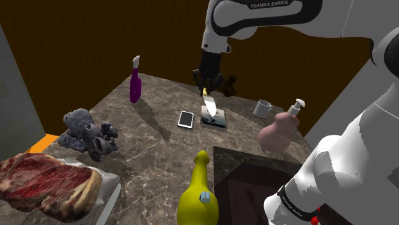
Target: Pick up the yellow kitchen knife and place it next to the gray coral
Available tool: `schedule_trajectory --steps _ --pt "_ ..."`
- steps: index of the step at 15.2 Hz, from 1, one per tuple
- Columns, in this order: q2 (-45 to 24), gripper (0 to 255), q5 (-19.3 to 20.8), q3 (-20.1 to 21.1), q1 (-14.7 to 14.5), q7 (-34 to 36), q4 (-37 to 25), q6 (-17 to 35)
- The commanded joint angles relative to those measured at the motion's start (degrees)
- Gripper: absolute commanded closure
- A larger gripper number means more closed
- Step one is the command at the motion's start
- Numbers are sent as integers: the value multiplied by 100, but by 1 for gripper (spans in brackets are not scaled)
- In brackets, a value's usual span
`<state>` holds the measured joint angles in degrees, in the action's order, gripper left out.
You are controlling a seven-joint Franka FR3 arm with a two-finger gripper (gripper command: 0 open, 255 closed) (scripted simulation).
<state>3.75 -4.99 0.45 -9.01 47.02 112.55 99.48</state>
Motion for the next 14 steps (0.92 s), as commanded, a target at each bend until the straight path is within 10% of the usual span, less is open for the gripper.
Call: schedule_trajectory --steps 1,14 --pt "10 255 -56 148 -134 277 -27 -15" --pt "-583 255 -259 1064 -994 2005 -692 111"
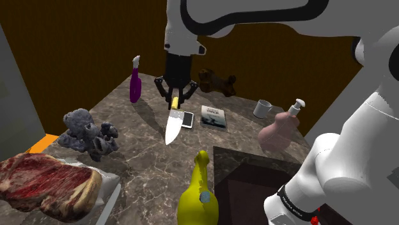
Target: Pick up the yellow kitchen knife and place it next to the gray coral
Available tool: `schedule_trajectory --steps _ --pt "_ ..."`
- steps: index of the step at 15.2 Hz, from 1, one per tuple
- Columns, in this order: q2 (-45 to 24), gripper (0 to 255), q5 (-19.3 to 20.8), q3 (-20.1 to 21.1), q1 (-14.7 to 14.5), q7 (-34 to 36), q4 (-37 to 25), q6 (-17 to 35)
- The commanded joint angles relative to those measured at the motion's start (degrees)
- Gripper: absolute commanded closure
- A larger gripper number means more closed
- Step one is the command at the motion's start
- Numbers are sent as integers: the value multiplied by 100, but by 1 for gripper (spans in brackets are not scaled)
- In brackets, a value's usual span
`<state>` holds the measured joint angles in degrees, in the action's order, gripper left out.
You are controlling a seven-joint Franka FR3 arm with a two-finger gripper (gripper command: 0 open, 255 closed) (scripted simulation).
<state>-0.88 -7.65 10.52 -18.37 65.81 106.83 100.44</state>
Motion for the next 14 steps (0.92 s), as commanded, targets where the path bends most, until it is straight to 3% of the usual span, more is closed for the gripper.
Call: schedule_trajectory --steps 1,3,14 --pt "-203 255 10 122 -127 261 -218 17" --pt "-384 255 27 242 -264 525 -431 16" --pt "-552 255 37 246 -281 449 214 822"
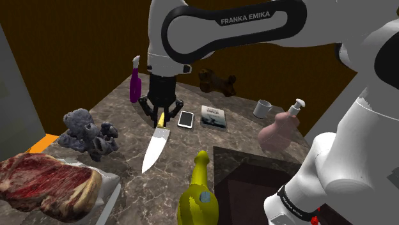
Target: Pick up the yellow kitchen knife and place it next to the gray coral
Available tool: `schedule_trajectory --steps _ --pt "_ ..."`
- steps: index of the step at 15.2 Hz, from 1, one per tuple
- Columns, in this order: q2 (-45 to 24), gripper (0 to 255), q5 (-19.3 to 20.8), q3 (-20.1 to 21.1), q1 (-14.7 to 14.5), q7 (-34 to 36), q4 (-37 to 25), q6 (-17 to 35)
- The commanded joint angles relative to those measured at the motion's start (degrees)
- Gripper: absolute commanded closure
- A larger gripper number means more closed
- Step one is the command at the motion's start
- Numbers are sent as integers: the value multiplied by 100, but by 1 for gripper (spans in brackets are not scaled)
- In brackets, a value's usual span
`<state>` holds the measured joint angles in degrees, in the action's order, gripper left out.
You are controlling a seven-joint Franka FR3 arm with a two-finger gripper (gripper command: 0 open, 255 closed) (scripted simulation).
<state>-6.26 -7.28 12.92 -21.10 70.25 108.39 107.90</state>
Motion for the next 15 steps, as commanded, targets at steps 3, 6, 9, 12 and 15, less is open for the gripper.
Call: schedule_trajectory --steps 3,6,9,12,15 --pt "-84 255 6 7 -13 -13 206 292" --pt "-165 255 14 7 -19 -28 342 507" --pt "-255 255 24 7 -26 -43 467 720" --pt "-355 255 35 6 -33 -56 581 931" --pt "-465 255 48 4 -41 -67 683 1141"
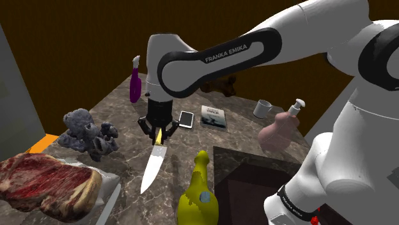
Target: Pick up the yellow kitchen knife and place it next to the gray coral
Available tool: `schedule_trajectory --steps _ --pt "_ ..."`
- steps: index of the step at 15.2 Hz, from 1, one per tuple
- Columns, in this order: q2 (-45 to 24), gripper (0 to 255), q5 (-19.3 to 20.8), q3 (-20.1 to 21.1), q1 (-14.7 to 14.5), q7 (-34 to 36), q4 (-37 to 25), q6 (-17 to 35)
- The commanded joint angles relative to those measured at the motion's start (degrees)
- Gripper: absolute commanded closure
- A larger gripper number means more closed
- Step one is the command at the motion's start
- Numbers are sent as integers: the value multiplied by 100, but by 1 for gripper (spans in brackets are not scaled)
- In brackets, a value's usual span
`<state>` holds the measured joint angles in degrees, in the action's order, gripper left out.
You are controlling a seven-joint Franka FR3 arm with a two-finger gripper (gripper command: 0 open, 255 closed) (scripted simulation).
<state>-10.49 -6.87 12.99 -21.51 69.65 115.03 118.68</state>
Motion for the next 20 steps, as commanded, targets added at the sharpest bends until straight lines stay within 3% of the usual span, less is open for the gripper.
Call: schedule_trajectory --steps 1,13,20 --pt "-81 255 12 -4 -3 -11 51 133" --pt "-622 255 85 -28 -44 -43 334 948" --pt "-653 255 90 -30 -47 -44 343 988"
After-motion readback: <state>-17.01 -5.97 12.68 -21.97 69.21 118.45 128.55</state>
